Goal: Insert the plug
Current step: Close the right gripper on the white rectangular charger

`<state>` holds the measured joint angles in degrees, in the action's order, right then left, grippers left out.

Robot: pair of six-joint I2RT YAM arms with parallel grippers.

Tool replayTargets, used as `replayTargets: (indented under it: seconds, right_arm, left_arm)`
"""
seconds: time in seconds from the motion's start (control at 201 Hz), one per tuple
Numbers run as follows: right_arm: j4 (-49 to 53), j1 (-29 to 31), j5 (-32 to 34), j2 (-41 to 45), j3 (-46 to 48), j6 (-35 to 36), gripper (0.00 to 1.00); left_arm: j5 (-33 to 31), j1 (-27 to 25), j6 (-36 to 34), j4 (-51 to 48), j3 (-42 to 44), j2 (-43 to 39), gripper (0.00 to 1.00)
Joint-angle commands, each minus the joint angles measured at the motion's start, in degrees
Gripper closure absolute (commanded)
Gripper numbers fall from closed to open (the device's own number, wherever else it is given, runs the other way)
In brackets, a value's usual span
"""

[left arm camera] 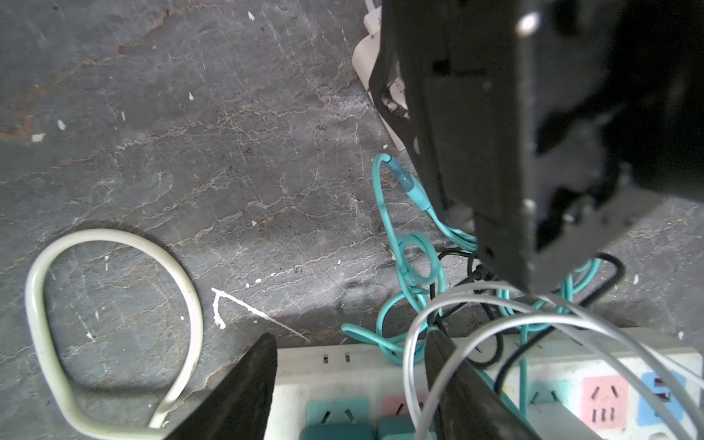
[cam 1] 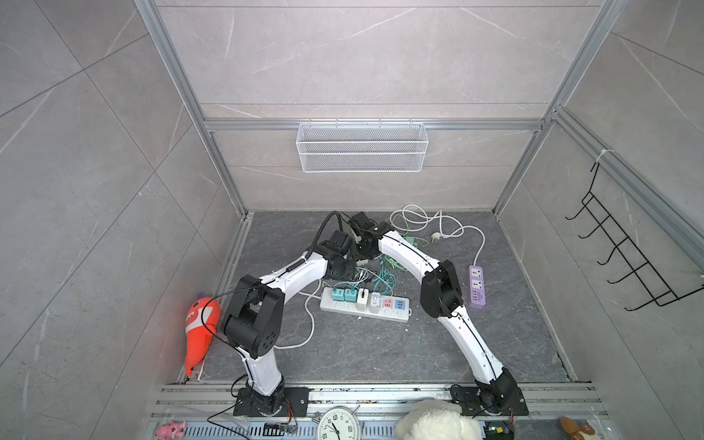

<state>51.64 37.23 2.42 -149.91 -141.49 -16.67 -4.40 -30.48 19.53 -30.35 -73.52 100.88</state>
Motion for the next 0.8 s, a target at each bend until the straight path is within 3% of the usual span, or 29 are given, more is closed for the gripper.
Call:
replayTargets:
  seconds: [0.0,0.393,0.478,0.632,0.792]
  right_arm:
    - [2.8,0.4,-0.2,-3.2,-1.5,0.3,0.48]
    - [2.0,0.5,0.9,-4.6,-2.8,-0.2,0.5]
    - [2.9,0.5,1.4,-5.5,-4.6,-0.2,0.57]
    - [3.9,0.5,1.8,-3.2,-4.3,-0.3,0.83]
    - [-4.2,0.4,-0.2,7.7,7.8,-1.4,0.88]
  left_arm:
    - [-1.3,0.3,0.0,1.8,-0.3,-3.6,0.35]
    - [-1.3,0.3,1.3,2.9,0.8,-5.0,0.35]
    - [-0.7,0.3,1.5,3.1,1.0,-4.4,0.35]
    - [0.4,0.3,1.5,3.1,0.4,-2.8,0.35]
    - [2.9,0.2,1.8,4.6,-0.2,-2.2,0.34]
